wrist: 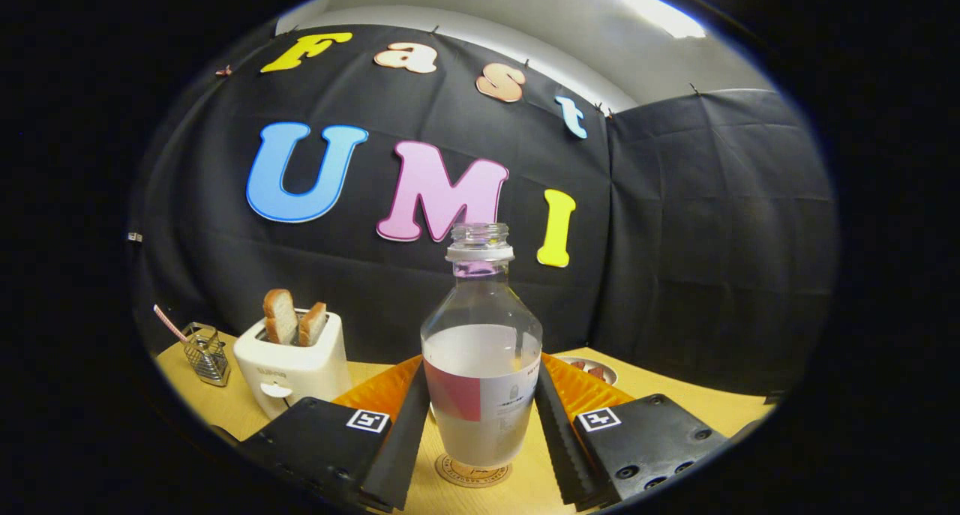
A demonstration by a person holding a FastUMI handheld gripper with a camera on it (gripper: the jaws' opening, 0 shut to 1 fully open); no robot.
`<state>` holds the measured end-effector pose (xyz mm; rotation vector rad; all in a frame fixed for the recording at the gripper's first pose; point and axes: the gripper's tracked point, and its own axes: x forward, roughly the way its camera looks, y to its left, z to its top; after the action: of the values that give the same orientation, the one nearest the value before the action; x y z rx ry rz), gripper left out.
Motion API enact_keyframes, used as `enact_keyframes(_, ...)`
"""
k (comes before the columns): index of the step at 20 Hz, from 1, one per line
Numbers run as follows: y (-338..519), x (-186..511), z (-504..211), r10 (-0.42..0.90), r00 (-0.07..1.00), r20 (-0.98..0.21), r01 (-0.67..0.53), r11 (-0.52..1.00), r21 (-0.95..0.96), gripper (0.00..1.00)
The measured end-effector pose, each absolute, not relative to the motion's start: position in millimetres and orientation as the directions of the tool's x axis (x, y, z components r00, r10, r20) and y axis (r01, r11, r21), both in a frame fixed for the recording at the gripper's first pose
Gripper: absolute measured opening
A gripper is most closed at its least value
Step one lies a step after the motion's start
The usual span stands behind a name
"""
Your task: Take the bottle from table, then pour the juice into the cup, finally place the bottle on the coaster
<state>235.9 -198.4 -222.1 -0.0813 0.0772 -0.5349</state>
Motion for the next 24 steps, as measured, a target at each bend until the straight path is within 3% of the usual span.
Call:
enact_keyframes(12,-214.6,256.6,-310.6,-0.559,0.815,-0.155,0.550,0.829,-0.101,0.76)
enact_keyframes(24,-217.8,262.7,-325.5,-0.566,0.807,-0.166,0.555,0.824,-0.111,0.76)
